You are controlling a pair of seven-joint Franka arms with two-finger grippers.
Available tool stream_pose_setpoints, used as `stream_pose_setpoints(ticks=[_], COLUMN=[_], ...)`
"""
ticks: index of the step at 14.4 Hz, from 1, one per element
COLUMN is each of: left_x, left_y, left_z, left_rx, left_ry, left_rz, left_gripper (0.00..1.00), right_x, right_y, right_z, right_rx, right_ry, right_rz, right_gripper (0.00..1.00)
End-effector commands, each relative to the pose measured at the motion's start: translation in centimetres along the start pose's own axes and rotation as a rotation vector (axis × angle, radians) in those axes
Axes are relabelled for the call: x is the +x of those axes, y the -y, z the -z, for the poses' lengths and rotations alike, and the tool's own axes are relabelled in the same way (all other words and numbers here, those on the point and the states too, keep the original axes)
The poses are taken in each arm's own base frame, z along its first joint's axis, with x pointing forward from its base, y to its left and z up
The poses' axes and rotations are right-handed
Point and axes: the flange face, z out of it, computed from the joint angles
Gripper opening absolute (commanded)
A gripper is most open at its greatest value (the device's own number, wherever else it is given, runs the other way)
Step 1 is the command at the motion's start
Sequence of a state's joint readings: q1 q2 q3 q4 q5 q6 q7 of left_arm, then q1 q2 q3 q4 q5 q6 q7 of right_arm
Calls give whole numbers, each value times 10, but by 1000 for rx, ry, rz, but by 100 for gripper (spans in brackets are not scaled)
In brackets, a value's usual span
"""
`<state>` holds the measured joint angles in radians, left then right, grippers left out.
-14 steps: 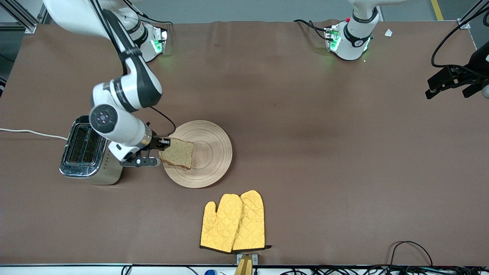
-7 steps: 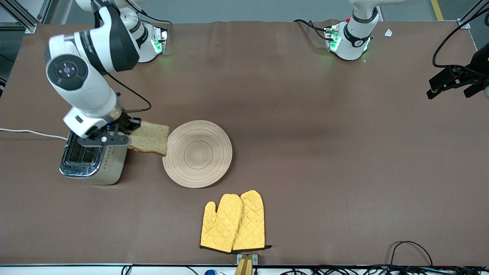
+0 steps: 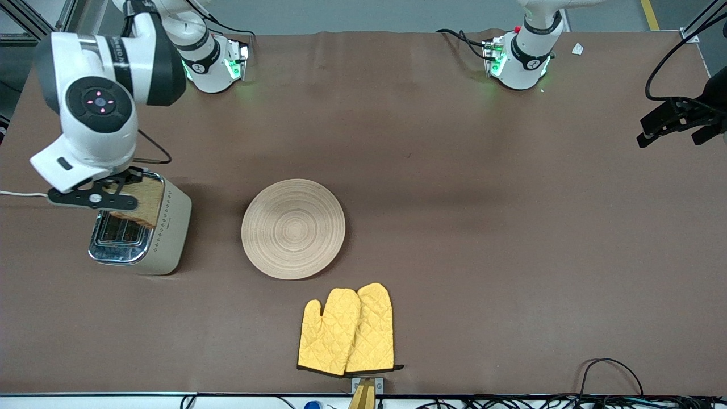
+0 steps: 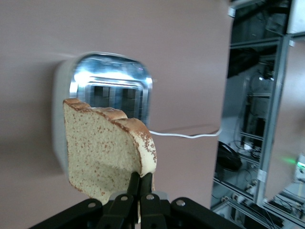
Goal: Move plate and put bread in toaster
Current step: 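Lift the bread with the right gripper and carry it over the toaster, then lower the bread into the toaster slot with the right gripper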
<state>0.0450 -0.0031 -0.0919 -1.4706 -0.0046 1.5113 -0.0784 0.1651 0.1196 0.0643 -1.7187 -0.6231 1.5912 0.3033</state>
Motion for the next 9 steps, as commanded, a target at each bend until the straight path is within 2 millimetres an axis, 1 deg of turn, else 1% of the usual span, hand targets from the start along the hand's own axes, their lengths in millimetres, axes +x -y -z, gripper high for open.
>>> stream_pose_setpoints(ticks=[1, 2, 4, 6, 7, 8, 9], left_x=[0, 1, 3, 8, 13, 14, 13], left_y=[2, 1, 0, 3, 6, 15, 18], left_z=[0, -1, 1, -1, -7, -7, -6], left_rx=[-4, -8, -6, -8, -8, -6, -4], left_ry=[0, -3, -19, -35, -34, -33, -33], left_rz=[-9, -9, -10, -1, 1, 16, 21], left_gripper=[100, 100, 100, 100, 100, 100, 100], right_x=[9, 15, 22, 23, 24, 24, 26], right_y=[-6, 3, 25, 38, 39, 43, 47], right_z=[-26, -40, -62, -68, -71, -73, -78], right_rx=[-111, -149, -223, -269, -271, -273, -276], right_ry=[31, 53, 93, 108, 112, 117, 123], right_rz=[-55, -67, -75, -70, -71, -64, -62], right_gripper=[0, 0, 0, 0, 0, 0, 0])
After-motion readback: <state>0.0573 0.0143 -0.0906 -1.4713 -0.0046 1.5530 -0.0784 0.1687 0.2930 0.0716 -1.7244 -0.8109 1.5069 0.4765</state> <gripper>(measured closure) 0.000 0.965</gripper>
